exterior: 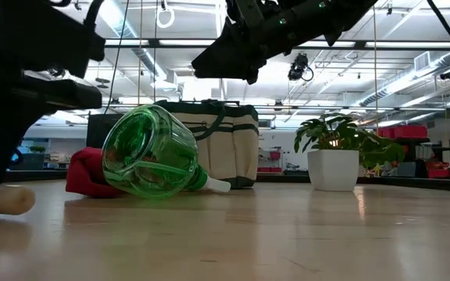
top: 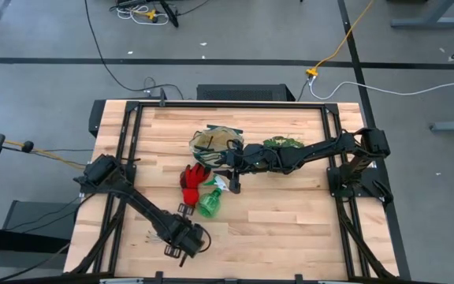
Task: Pick & Place Garden tools in Gardening bag
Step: Put the light brown hand rake into the green gardening bag
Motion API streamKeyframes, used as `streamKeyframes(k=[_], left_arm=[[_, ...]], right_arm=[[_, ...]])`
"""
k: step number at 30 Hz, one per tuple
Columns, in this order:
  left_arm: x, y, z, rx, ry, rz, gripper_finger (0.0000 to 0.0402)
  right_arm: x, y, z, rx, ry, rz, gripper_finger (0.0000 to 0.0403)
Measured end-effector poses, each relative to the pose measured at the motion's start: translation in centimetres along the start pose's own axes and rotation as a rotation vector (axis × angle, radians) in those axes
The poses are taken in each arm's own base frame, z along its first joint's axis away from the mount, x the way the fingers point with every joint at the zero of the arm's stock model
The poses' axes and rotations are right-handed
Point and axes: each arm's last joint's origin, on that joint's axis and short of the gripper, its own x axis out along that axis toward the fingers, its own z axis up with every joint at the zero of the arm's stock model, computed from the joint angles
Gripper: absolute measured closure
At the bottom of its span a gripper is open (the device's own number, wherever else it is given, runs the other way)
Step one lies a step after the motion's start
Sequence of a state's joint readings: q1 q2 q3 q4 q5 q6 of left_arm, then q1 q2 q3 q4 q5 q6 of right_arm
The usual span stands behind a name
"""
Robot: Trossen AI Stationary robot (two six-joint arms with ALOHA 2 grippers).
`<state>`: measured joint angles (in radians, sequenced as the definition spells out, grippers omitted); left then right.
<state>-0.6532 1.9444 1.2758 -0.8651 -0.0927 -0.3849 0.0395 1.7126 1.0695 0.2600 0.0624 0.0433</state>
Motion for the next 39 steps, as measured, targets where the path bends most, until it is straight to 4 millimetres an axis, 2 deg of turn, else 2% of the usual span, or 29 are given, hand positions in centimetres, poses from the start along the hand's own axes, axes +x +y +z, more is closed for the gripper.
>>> streamKeyframes(k=[7,12,17,30,34,39], left_arm=[[0.0,0.9,-0.3,-0.039,0.052,0.035,0.0331],[-1.2,1.2,-0.6,-0.061,0.029,0.059,0.0331],[-4.6,1.9,-1.6,-0.115,-0.040,0.103,0.0331],[-14.7,5.5,-6.5,-0.219,-0.366,0.233,0.0331],[-17.0,7.0,-8.0,-0.253,-0.484,0.312,0.0331],[-18.9,8.9,-8.9,-0.282,-0.590,0.402,0.0331]], right_arm=[[0.0,0.0,0.0,0.000,0.000,0.000,0.0248],[0.0,0.0,0.0,0.000,0.000,0.000,0.0248],[0.0,0.0,-0.1,0.000,0.010,0.000,0.0248],[0.0,0.0,-0.5,0.017,0.047,0.002,0.0248],[0.0,0.0,-0.5,0.017,0.052,0.002,0.0248],[-0.2,0.0,-0.3,0.020,0.048,0.002,0.0248]])
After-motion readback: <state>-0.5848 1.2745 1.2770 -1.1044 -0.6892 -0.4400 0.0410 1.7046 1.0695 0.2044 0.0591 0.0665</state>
